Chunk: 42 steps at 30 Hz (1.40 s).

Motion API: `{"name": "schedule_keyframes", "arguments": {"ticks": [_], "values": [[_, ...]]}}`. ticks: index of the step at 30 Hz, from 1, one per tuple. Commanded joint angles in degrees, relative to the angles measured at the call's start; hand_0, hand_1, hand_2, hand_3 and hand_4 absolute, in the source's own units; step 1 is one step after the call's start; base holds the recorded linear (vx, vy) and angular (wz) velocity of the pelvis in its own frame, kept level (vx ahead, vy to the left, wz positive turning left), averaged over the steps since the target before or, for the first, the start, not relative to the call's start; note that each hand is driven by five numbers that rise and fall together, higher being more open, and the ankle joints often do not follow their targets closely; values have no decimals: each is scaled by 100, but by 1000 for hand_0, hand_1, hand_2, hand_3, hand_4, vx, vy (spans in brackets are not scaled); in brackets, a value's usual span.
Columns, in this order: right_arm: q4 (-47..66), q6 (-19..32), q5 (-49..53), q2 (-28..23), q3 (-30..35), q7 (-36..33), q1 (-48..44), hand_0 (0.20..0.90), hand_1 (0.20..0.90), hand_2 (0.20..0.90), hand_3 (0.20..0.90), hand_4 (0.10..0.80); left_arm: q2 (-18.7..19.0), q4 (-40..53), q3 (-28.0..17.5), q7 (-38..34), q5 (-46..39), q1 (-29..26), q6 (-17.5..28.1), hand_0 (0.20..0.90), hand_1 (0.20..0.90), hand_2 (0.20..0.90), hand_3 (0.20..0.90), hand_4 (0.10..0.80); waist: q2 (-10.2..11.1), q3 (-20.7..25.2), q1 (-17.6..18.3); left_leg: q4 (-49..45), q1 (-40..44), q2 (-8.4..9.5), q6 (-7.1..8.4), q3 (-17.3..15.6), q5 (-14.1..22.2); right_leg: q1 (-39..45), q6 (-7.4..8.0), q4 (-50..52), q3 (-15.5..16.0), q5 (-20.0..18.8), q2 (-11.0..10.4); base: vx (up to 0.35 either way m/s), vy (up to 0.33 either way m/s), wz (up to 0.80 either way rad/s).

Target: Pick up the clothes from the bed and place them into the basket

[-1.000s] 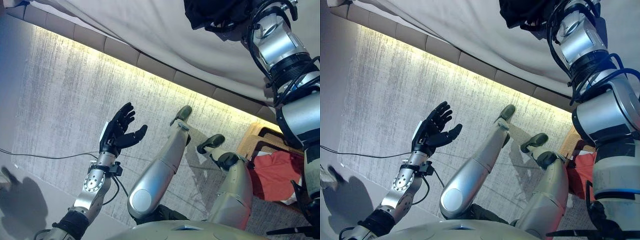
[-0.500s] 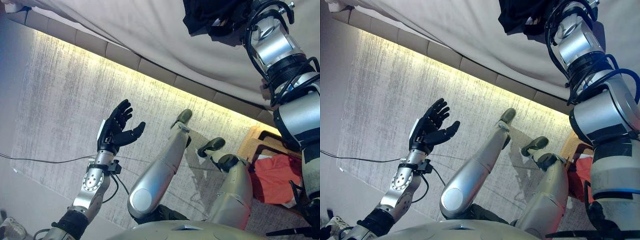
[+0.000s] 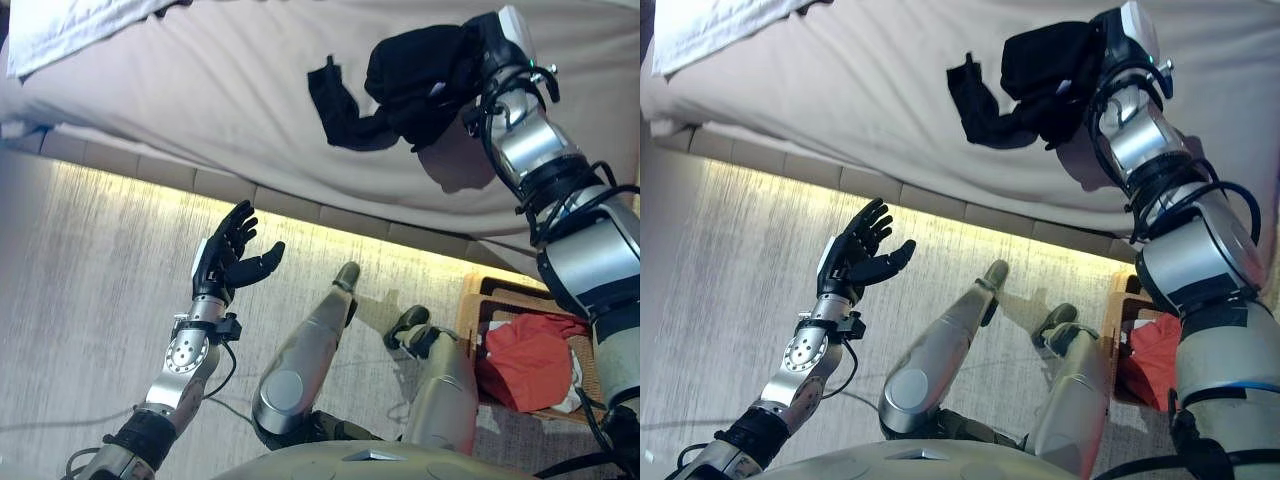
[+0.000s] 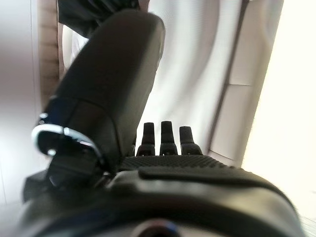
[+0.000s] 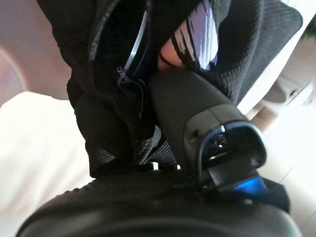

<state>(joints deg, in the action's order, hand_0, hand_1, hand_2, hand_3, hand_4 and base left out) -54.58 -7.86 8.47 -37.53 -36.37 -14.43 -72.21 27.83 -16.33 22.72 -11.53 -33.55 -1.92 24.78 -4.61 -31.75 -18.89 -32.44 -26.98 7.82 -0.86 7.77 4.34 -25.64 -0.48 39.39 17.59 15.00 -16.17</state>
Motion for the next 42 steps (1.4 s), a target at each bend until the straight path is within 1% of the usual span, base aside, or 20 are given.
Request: {"name": "schedule_keyframes", "arguments": {"ticks": [1,2,3,4,6,8,9,11,13,16,18,21,22,23,26,31,39,42], "values": [[726,826,183,-741,321,-173,-212,300,300,300,200,100,-1,11,-210,-153,359,-102,176,900,900,900,900,800,276,467,198,-4,746,-137,-129,-241,663,1040,-95,-492,57,-286,410,193,-6,-62],[760,873,195,-756,398,-147,-68,300,300,300,200,100,-27,-40,-214,-180,368,-130,138,900,900,900,900,800,308,527,268,117,898,-179,-120,-286,656,1181,-82,-655,18,-329,440,138,-1,-52],[808,917,253,-795,480,-144,83,300,300,300,200,100,-52,-101,-226,-180,376,-154,120,900,900,900,900,800,341,612,361,294,984,-212,-128,-340,492,1291,-115,-931,25,-514,465,84,0,-33],[902,919,292,-838,558,-105,246,300,300,300,200,100,-73,-130,-243,-209,381,-157,58,900,900,900,900,800,370,694,435,425,1136,-258,-107,-380,462,1440,-93,-1127,-33,-570,508,44,0,-25],[973,951,332,-875,651,-101,436,300,300,300,200,100,-99,-202,-249,-206,383,-151,69,900,900,900,900,800,400,762,523,562,1296,-293,-99,-436,444,1581,-73,-1334,-106,-632,563,97,-10,-39],[1110,1091,331,-937,859,-7,855,300,300,300,200,100,-150,-332,-264,-257,386,-150,-11,900,900,900,900,800,472,944,721,849,1570,-336,-88,-521,373,1786,-11,-1703,-283,-788,640,157,-9,-54],[1283,1133,330,-1004,1040,73,1207,300,300,300,200,100,-206,-470,-297,-272,383,-139,-38,900,900,900,900,800,515,1068,883,1113,1845,-391,-79,-646,358,1983,46,-2002,-440,-891,703,176,-9,-43],[1375,1147,363,-1067,1134,124,1400,300,300,300,200,100,-229,-560,-324,-266,364,-137,-76,900,900,900,900,800,545,1181,998,1335,2000,-416,-81,-732,322,2082,87,-2213,-524,-985,739,122,-7,-42],[1508,1198,377,-1167,1312,233,1721,300,300,300,200,100,-252,-712,-384,-244,290,-122,-127,900,900,900,900,800,588,1350,1186,1640,2243,-460,-76,-883,277,2231,155,-2541,-706,-1150,807,109,-7,-48],[1613,1339,334,-1266,1546,274,2141,300,300,300,200,100,-305,-887,-450,-200,196,-129,-193,900,900,900,900,800,624,1545,1404,2025,2463,-533,-69,-1061,153,2302,256,-2855,-898,-1363,872,77,-16,-45],[1825,1394,327,-1388,1792,326,2497,300,300,300,200,100,-344,-1036,-546,-118,177,-126,-227,900,900,900,900,800,645,1691,1574,2313,2611,-571,-71,-1173,82,2314,332,-3077,-1096,-1510,931,64,-16,-39],[2093,1337,274,-1490,2122,278,2982,300,300,300,200,100,-382,-1221,-657,31,180,-151,-263,900,900,900,900,800,661,1843,1796,2587,2734,-600,-77,-1328,39,2286,426,-3318,-1349,-1688,973,56,-18,-46],[2205,1311,260,-1505,2260,259,3164,300,300,300,200,100,-392,-1252,-685,48,186,-180,-292,900,900,900,900,800,655,1878,1872,2653,2765,-617,-81,-1378,31,2273,453,-3369,-1431,-1725,988,21,-16,-37],[2213,1308,258,-1505,2270,259,3177,300,300,300,200,100,-390,-1253,-681,49,186,-181,-291,900,900,900,900,800,657,1880,1863,2657,2768,-617,-81,-1383,30,2273,453,-3370,-1436,-1727,989,17,-16,-38],[2444,1259,236,-1492,2648,188,3678,300,300,300,200,100,-440,-1341,-759,119,263,-208,-297,900,900,900,900,800,647,1949,2056,2789,2835,-649,-83,-1490,20,2231,500,-3471,-1629,-1815,1030,19,-20,-28],[2601,1243,265,-1496,3093,241,4289,300,300,300,200,100,-501,-1458,-884,275,335,-191,-377,900,900,900,900,800,650,2026,2246,2871,2920,-696,-76,-1644,44,2223,537,-3567,-1793,-1873,1068,24,-34,-29],[2601,1110,252,-1346,3297,300,4694,300,300,300,200,100,-600,-1640,-967,459,485,-208,-460,900,900,900,900,800,621,2162,2407,2989,3069,-723,-44,-1767,48,2259,565,-3680,-1935,-1945,1118,25,-27,-16],[2549,1096,93,-1225,3322,132,4833,300,300,300,200,100,-624,-1714,-993,473,521,-187,-444,900,900,900,900,800,594,2214,2455,3036,3136,-741,-33,-1814,47,2283,559,-3699,-1954,-1942,1146,29,-17,-3]]}}
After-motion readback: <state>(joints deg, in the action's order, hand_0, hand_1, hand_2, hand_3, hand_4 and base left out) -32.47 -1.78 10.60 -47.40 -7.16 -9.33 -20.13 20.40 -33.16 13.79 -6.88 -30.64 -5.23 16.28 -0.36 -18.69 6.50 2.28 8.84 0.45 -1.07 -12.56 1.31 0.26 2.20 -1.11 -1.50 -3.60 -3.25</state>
